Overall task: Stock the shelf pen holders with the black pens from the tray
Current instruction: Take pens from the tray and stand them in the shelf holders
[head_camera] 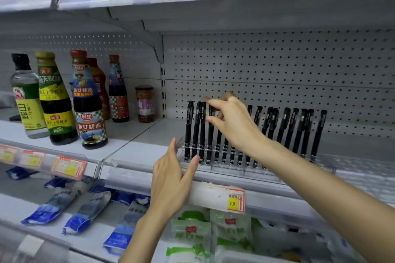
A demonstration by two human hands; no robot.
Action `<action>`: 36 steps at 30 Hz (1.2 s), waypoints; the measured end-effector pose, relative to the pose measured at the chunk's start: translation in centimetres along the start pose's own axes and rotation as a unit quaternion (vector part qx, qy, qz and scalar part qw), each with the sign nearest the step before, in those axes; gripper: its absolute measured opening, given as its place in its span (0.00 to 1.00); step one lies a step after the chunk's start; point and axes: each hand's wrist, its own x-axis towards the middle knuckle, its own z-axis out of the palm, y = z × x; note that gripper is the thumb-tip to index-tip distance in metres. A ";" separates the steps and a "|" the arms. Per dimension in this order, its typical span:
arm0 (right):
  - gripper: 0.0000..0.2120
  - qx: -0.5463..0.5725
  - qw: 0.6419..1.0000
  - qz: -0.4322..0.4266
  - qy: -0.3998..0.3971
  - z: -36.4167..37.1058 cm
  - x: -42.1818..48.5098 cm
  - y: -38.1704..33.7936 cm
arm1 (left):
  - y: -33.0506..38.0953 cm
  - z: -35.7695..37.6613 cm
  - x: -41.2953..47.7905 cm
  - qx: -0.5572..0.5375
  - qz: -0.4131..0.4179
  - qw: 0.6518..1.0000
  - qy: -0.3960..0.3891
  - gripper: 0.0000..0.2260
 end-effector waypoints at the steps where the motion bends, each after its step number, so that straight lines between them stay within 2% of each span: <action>1: 0.26 0.004 1.000 0.003 0.004 -0.1 0.0 0.1 | 0.2 -0.1 0.0 -0.003 0.001 1.000 -0.002 0.40; 5: 0.29 0.023 0.999 0.013 0.024 -1.3 -0.9 -0.1 | 0.8 -0.9 -0.5 -0.033 0.005 0.999 -0.003 0.40; 8: 0.28 0.035 0.999 -0.003 0.034 -2.5 -2.9 -0.4 | 1.4 -1.9 -1.8 -0.062 0.026 0.997 0.028 0.36; 12: 0.25 0.051 0.998 -0.023 0.008 -2.9 -8.3 0.0 | 3.1 -2.3 -5.8 -0.074 0.066 0.993 0.060 0.32; 16: 0.18 0.088 0.991 0.002 -0.100 0.2 -16.9 3.3 | 2.8 0.0 -13.7 -0.120 0.043 0.992 0.017 0.25; 20: 0.12 0.100 0.959 0.134 -0.230 5.4 -26.3 8.7 | 0.4 3.8 -21.6 -0.173 -0.081 0.979 -0.071 0.23; 23: 0.15 0.105 0.926 0.217 -0.290 8.6 -30.7 11.7 | -0.9 5.9 -25.0 -0.160 -0.160 0.961 -0.160 0.30; 27: 0.22 0.096 0.919 0.199 -0.325 11.4 -32.5 12.3 | -1.2 7.4 -26.7 -0.140 -0.165 0.947 -0.238 0.30; 31: 0.32 0.072 0.931 0.152 -0.325 13.5 -31.8 11.6 | -1.7 7.5 -27.1 -0.156 -0.191 0.937 -0.247 0.28; 36: 0.36 0.023 0.939 0.146 -0.310 14.9 -30.0 12.6 | -2.0 7.4 -27.3 -0.178 -0.198 0.934 -0.239 0.25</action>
